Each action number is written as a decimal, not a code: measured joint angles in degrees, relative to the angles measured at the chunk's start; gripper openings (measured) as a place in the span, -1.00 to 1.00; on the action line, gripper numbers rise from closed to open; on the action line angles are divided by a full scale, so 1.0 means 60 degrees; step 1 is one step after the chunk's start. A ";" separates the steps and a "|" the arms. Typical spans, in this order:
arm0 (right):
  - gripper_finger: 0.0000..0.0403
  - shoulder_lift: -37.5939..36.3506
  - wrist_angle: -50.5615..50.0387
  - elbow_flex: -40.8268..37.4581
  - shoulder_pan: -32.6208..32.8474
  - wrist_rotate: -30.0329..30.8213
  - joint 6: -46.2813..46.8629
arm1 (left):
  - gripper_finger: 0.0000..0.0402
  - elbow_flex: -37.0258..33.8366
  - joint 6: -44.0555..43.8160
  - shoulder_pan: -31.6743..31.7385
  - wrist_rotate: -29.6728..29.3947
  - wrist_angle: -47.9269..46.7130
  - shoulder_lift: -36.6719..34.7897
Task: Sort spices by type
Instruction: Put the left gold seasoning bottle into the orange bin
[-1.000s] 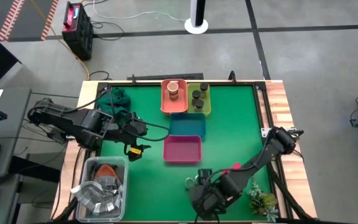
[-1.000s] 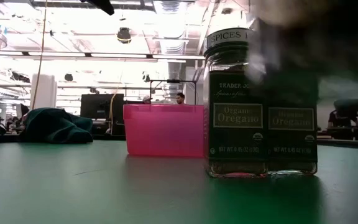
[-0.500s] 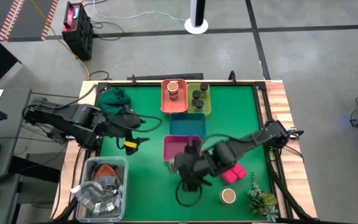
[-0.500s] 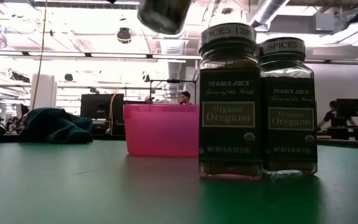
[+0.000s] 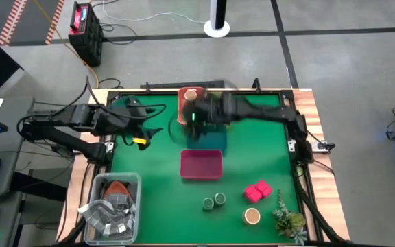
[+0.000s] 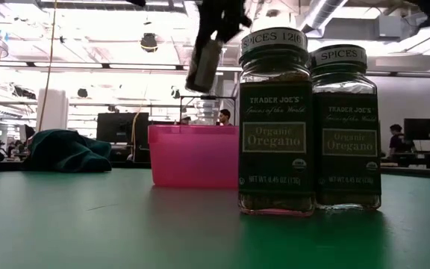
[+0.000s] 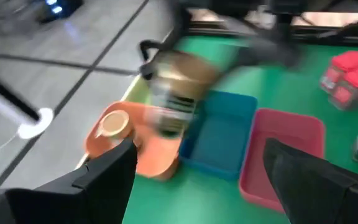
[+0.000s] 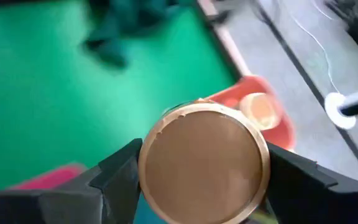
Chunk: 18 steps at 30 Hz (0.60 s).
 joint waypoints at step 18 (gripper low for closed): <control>0.52 0.0004 0.2311 -0.2094 -0.2171 -0.2484 -0.0235 | 0.64 -0.2420 0.1188 0.3621 0.4072 0.2622 -0.0568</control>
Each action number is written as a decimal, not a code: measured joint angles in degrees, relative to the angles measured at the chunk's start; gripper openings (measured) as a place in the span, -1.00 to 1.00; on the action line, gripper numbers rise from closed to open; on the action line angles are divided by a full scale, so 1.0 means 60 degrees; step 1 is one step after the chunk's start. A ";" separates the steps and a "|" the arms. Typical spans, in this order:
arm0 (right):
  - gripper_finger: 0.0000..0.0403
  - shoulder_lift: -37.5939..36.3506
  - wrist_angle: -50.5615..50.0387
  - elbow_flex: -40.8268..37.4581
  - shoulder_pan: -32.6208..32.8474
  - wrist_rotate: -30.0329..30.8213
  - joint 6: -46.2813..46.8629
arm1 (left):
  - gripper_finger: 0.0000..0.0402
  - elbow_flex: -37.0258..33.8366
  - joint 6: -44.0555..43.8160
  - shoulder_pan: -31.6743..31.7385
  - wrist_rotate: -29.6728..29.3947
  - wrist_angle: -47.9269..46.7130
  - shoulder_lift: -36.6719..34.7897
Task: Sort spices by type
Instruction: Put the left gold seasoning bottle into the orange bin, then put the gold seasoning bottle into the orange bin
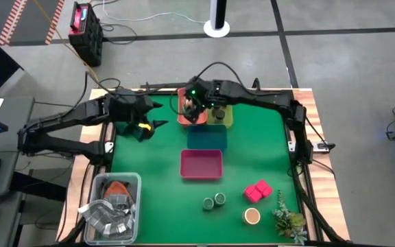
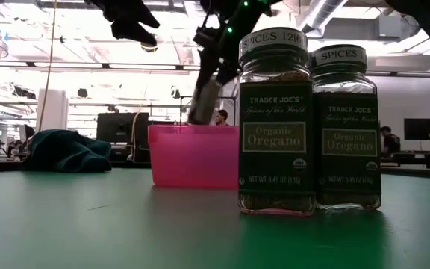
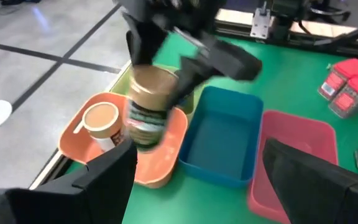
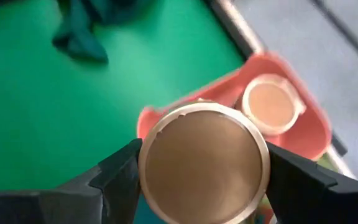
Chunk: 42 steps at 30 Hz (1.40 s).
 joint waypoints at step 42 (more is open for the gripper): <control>0.97 -0.0065 0.0238 -0.0990 -0.0408 -0.0669 0.0420 | 0.64 -0.1136 -0.0351 0.0354 0.0736 0.1021 -0.0255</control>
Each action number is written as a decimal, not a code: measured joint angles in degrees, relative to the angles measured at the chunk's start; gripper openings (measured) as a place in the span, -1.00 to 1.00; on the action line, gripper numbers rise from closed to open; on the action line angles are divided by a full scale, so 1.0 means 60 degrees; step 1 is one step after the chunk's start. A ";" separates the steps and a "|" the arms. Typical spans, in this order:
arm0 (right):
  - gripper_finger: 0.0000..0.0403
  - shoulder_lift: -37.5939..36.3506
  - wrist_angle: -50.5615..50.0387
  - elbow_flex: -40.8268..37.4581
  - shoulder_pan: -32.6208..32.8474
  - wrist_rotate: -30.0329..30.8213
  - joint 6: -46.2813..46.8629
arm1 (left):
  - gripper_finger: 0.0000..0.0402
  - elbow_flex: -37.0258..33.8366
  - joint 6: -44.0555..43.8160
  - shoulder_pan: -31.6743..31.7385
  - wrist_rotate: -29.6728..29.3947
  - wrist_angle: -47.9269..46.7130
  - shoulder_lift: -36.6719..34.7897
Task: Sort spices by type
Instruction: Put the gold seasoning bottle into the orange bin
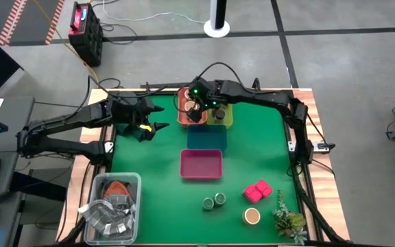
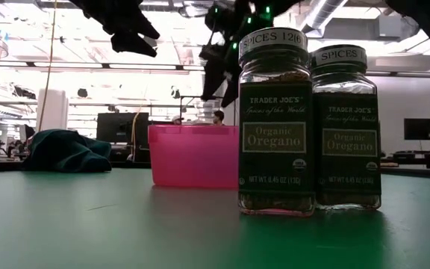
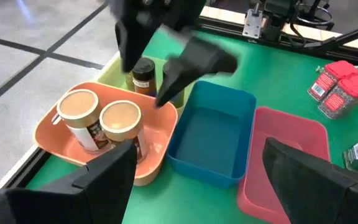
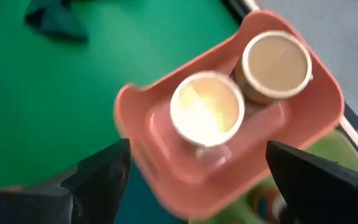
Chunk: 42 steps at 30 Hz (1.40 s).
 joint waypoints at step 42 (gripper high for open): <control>0.93 -0.1188 -0.5914 -0.0457 1.0972 0.0358 0.8782 | 0.64 0.0561 -0.4187 -0.0774 0.0905 -0.0862 -0.0098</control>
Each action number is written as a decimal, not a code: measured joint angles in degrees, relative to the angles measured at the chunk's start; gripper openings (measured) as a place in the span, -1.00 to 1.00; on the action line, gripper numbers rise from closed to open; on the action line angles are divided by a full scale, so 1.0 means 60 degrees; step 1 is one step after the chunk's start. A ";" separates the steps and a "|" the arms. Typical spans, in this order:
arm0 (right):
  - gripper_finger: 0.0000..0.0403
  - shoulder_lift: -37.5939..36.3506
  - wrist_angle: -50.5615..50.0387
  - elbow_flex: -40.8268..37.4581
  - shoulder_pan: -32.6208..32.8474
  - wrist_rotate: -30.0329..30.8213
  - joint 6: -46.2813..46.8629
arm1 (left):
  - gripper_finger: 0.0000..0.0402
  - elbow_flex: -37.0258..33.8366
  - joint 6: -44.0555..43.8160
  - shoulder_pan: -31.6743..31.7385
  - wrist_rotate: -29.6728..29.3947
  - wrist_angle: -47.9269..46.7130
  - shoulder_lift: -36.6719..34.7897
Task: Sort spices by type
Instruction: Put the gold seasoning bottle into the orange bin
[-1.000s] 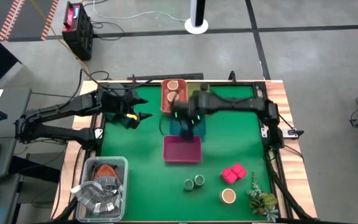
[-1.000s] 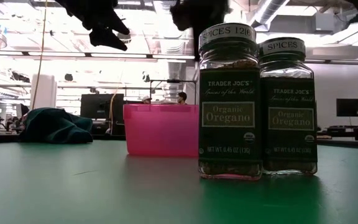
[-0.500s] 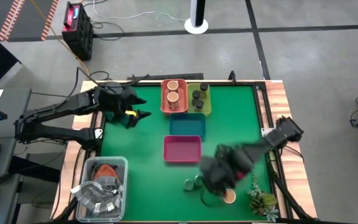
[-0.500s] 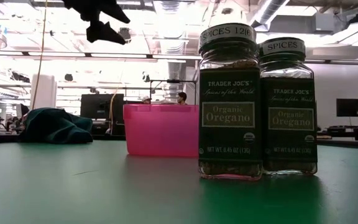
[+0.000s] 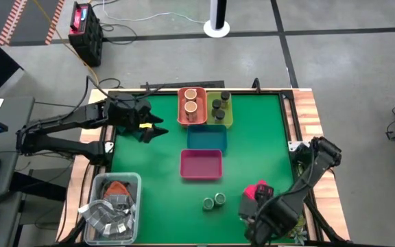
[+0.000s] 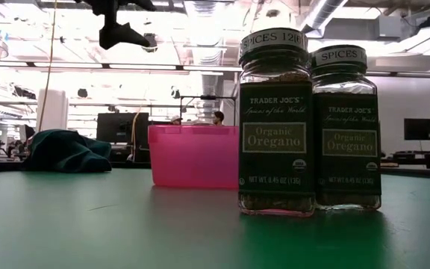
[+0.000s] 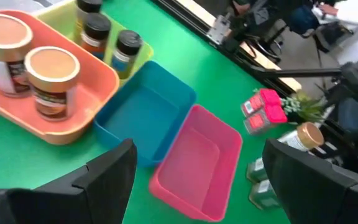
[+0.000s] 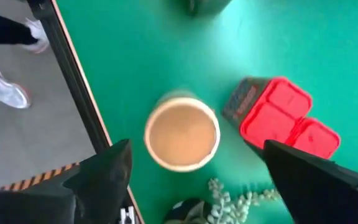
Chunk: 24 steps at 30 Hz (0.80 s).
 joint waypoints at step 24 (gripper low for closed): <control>0.98 0.0004 0.1087 -0.0926 0.0566 0.0164 -0.0164 | 0.64 0.0004 0.0121 -0.0625 -0.0027 -0.0648 0.0000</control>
